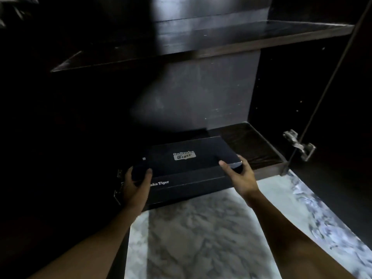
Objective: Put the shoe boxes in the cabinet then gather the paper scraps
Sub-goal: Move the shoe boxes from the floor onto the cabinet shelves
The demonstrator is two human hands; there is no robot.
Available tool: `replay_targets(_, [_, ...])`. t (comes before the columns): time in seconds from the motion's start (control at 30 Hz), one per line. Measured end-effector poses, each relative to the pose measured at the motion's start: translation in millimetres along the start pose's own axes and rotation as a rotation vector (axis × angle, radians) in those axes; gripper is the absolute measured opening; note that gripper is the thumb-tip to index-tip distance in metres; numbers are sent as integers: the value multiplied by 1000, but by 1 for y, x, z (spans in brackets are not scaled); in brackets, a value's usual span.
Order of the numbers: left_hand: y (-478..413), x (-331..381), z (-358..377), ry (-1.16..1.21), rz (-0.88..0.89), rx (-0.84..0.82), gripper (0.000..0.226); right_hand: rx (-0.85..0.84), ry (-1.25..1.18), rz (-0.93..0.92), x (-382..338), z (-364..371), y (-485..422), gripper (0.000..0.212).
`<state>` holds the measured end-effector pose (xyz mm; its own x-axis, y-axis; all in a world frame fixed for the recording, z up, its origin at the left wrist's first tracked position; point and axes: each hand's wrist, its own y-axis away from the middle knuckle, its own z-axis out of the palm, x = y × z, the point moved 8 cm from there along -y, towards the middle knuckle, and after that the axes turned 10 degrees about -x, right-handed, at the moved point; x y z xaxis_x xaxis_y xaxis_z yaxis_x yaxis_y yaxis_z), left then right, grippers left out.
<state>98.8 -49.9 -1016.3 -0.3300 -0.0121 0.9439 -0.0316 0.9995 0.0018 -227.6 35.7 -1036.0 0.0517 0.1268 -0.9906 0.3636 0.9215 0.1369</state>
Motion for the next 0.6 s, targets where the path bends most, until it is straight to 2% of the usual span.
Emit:
replay_targets(0.13, [-8, 5, 22, -629, 204, 58, 63, 49, 106, 20, 18, 15, -22, 72])
replay_targets(0.27, [-18, 0, 47, -1052, 340, 80, 63, 175, 211, 16, 18, 27, -41, 78])
replay_targets(0.33, [-27, -2, 57, -1245, 443, 24, 57, 190, 243, 18, 18, 35, -52, 78])
replay_targets(0.47, [-71, 4, 55, -1194, 412, -10, 33, 111, 251, 6, 9, 60, -81, 75])
replay_targets(0.6, [-131, -2, 52, -975, 242, -121, 33, -39, 320, -21, 5, 83, -109, 84])
